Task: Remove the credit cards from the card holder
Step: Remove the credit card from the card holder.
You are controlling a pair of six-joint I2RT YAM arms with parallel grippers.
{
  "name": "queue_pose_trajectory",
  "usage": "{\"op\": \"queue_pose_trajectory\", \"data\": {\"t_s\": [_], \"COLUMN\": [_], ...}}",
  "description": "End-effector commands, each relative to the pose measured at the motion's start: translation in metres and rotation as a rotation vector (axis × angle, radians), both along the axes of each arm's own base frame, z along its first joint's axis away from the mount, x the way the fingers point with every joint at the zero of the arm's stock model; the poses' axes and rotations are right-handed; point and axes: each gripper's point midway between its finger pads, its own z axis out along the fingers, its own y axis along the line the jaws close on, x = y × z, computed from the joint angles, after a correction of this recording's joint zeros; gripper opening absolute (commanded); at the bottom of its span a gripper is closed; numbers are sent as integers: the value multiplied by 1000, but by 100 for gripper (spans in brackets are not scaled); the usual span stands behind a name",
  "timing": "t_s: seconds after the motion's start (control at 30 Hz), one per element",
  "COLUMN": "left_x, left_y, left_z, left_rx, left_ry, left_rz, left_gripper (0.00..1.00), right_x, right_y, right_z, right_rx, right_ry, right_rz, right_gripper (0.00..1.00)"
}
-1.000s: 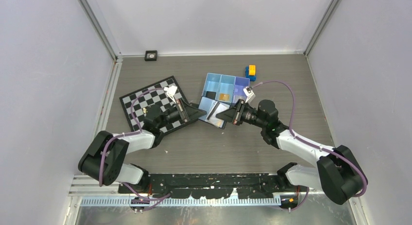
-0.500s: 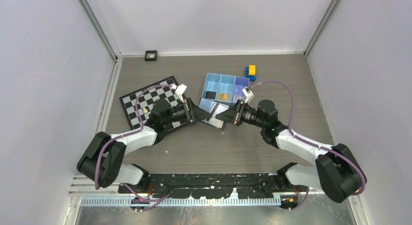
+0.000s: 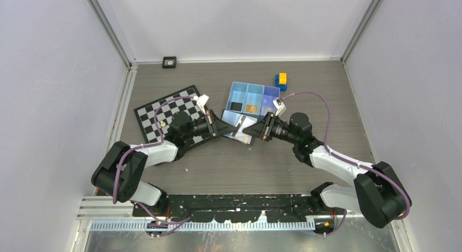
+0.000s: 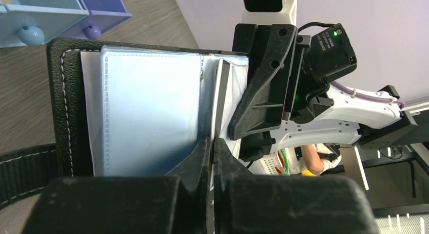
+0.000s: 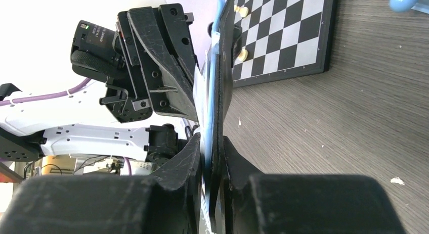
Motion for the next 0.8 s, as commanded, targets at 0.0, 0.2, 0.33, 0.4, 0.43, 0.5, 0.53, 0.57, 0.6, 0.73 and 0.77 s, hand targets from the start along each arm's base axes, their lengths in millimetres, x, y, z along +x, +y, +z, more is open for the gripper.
{"op": "queue_pose_trajectory", "data": {"t_s": [0.0, 0.2, 0.33, 0.4, 0.43, 0.5, 0.53, 0.57, 0.6, 0.73, 0.77], "left_x": [3, 9, 12, 13, 14, 15, 16, 17, 16, 18, 18], "left_y": [14, 26, 30, 34, 35, 39, 41, 42, 44, 51, 53], "left_z": [19, 16, 15, 13, 14, 15, 16, 15, 15, 13, 12], "left_rx": [-56, -48, -43, -43, -44, -45, -45, -39, -29, 26, 40], "left_ry": [-66, -56, -50, -46, -46, -52, -58, -58, -62, -81, -87], "left_rz": [45, 114, 133, 147, 155, 170, 181, 192, 199, 250, 263], "left_gripper": [0, 0, 0, 0, 0, 0, 0, 0, 0, 0, 0], "right_x": [1, 5, 7, 7, 8, 9, 11, 13, 16, 27, 28], "right_y": [-2, -6, -7, -7, -7, -9, -10, -12, -15, -32, -37], "right_z": [27, 25, 23, 22, 22, 21, 19, 15, 11, 1, -1], "right_rx": [34, 24, 26, 28, 27, 22, 12, -4, -20, -82, -95], "right_ry": [-99, -91, -81, -76, -75, -72, -62, -55, -41, -14, -8], "right_rz": [-24, -49, -53, -54, -56, -65, -75, -91, -109, -202, -222], "right_gripper": [20, 19, 14, 14, 13, 11, 9, 6, 4, 1, 0]}}
